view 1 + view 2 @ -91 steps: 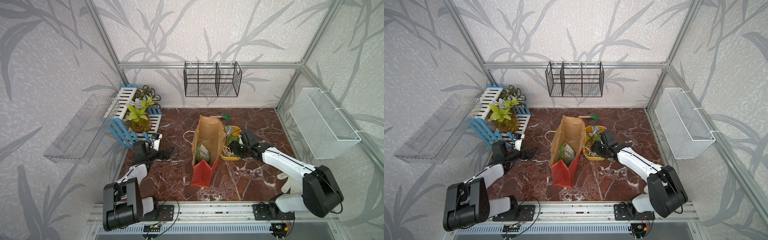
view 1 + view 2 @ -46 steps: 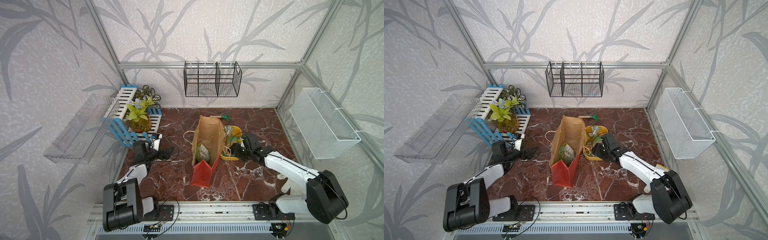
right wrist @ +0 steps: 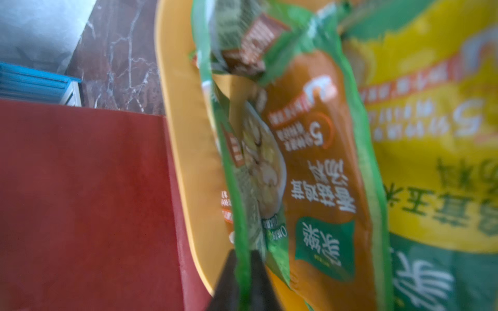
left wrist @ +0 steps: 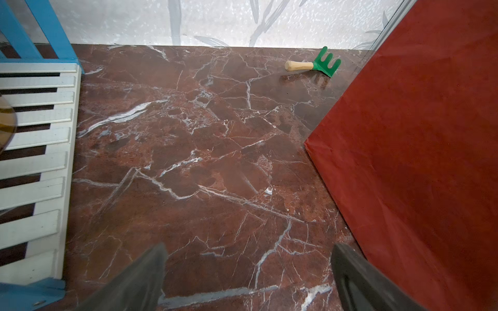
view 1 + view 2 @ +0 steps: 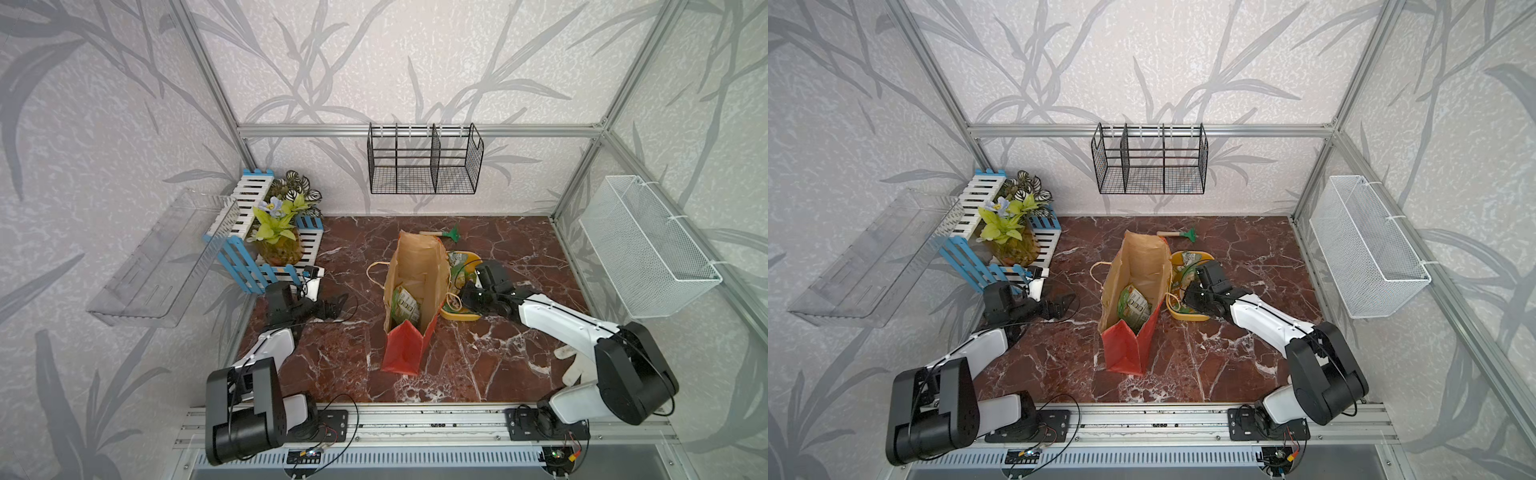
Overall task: Place the condiment packets inside the bag
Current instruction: Pick up the condiment packet from the storage box, then place the condiment packet in the paper bag.
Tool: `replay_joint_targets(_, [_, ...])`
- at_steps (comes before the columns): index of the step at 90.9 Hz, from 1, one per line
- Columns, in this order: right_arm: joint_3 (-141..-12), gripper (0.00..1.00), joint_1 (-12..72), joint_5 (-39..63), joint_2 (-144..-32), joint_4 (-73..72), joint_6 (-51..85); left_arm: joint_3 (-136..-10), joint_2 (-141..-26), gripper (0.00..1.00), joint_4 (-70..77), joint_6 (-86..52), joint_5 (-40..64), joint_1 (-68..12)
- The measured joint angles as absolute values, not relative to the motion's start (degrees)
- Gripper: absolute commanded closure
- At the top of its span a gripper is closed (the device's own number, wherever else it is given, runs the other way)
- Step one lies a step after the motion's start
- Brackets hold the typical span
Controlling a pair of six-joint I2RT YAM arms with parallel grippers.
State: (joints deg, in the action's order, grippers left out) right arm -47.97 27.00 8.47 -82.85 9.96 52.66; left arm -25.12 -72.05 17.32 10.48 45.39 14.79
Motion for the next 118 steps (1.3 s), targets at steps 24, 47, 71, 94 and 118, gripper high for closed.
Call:
replay_joint_targets(24, [-51.83, 1.0, 27.0, 5.41, -75.42, 15.18, 50.17, -25.12, -72.05, 0.0, 17.32, 10.44, 45.71, 14.79])
replay_joint_targets(47, [-53.36, 1.0, 27.0, -1.21, -62.52, 20.97, 45.95, -25.12, -72.12, 0.0, 17.17, 10.33, 46.15, 14.94])
replay_joint_targets(71, [-62.37, 1.0, 26.94, -6.15, -57.78, 29.17, 41.06, -25.12, -72.1, 0.0, 17.12, 10.02, 46.15, 15.46])
replay_joint_targets(94, [-74.08, 1.0, 29.19, -7.57, -59.02, 34.65, 38.04, -25.12, -72.14, 0.0, 17.17, 9.08, 46.19, 17.17])
replay_joint_targets(118, [-83.2, 1.0, 38.5, -9.76, -67.11, 35.9, 36.49, -25.12, -72.1, 0.0, 17.34, 8.78, 46.52, 17.76])
